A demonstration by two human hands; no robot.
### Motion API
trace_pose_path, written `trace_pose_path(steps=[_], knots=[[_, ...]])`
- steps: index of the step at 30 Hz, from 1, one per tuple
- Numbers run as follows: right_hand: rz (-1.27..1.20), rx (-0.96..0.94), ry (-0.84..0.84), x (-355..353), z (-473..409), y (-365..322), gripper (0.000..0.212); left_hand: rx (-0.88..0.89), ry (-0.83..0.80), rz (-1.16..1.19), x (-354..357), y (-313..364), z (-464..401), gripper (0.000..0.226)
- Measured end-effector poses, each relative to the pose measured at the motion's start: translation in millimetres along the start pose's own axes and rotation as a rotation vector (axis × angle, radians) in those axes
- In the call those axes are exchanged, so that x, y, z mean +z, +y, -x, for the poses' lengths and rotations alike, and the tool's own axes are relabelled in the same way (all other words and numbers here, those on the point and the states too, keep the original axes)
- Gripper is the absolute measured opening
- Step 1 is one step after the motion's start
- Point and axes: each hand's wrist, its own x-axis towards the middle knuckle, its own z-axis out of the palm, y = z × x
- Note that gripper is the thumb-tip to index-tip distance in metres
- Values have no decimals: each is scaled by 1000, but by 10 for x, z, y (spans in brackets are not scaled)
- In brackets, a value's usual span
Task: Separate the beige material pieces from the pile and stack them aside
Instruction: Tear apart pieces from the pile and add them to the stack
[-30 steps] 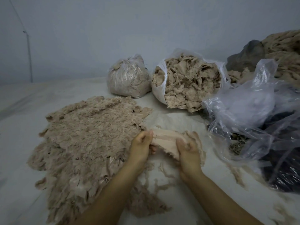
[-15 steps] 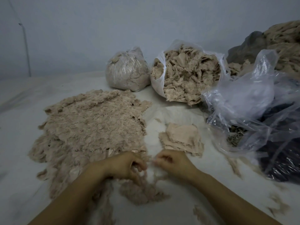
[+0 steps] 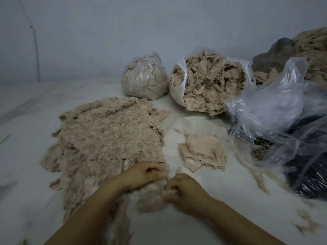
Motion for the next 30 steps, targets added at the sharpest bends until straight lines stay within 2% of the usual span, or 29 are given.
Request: trace_pose_path(steps=[2, 5, 7, 9, 10, 11, 15, 17, 19, 20, 22, 24, 26, 27, 28, 30], knots=[[-140, 55, 132, -26, -2, 12, 10, 21, -94, -118, 24, -21, 36, 23], [-369, 122, 224, -114, 21, 38, 25, 78, -34, -21, 23, -12, 86, 12], [-471, 108, 271, -137, 33, 14, 36, 54, -43, 287, -3, 8, 125, 20], [-577, 75, 323, -132, 46, 1, 42, -17, -157, 719, 1, 50, 138, 25], [-599, 51, 358, -131, 56, 7, 43, -56, -173, 857, 18, 78, 137, 28], [-595, 18, 395, -136, 63, -1, 44, -81, -152, 887, 41, 96, 126, 28], [-526, -34, 486, -133, 61, -11, 48, -41, -82, 662, 177, 127, 91, 27], [-551, -24, 485, -135, 75, 4, 54, 3, -44, 659, 217, 121, 98, 13], [-570, -24, 448, -146, 107, 9, 53, 34, 22, 705, 237, 141, 108, 11], [-654, -9, 414, -147, 117, 26, 47, 49, 68, 703, 249, 164, 116, 11], [-998, 126, 317, -163, 123, -5, 28, 61, 190, 656, 313, 167, 109, 4], [-1241, 249, 216, -150, 130, -20, 5, 44, 331, 629, 390, 189, 116, 16], [-1217, 258, 240, -129, 136, -45, 11, 24, 429, 626, 466, 213, 123, 18], [-1146, 234, 310, -122, 134, -62, 13, 15, 451, 638, 498, 223, 127, 15], [-1064, 214, 390, -128, 131, -96, 16, -8, 445, 697, 528, 243, 134, 11], [-927, 171, 469, -120, 118, -136, 25, -60, 393, 856, 596, 306, 145, 21]])
